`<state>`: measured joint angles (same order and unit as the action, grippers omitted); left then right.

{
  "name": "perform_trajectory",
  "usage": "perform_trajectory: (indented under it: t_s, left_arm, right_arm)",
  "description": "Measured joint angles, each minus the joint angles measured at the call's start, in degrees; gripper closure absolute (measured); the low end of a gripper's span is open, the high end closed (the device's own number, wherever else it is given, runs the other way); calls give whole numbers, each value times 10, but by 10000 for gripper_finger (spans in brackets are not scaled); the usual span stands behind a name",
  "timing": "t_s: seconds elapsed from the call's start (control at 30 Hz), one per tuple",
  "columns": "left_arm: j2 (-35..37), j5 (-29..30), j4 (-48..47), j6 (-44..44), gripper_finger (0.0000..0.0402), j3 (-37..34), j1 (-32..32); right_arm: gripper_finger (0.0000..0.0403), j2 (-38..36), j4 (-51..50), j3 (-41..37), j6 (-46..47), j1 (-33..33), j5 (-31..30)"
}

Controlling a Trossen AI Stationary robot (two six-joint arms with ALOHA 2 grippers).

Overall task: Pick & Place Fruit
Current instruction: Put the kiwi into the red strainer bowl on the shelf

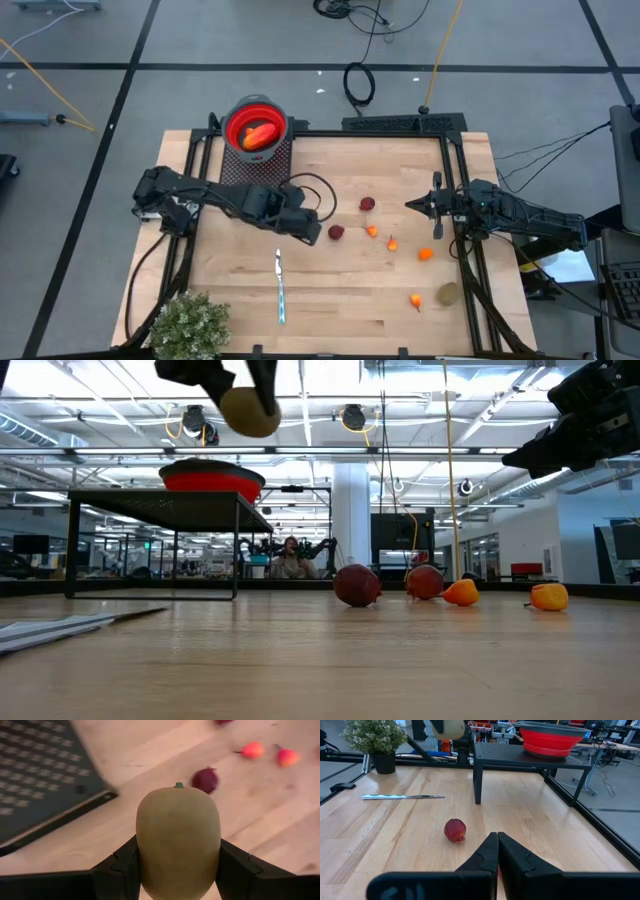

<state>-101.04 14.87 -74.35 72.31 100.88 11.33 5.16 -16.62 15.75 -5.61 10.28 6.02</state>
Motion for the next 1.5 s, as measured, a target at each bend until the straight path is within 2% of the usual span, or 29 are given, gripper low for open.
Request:
perform_trajectory:
  t_s: [0.2,0.43,0.6,1.17,1.5]
  left_arm:
    - [30,4,-58,-17,217,0,-23]
    - [80,43,-126,-39,217,0,-61]
    - [108,54,-151,-85,217,0,-100]
    - [129,77,-151,-319,217,0,-281]
    - [129,78,-78,-462,217,0,-394]
  right_arm:
    - [403,0,0,0,0,0,-1]
    - [403,2,-1,0,0,0,-2]
    - [403,3,-2,0,0,0,-2]
    - [403,3,-4,0,0,0,-3]
    - [403,3,-4,0,0,0,-3]
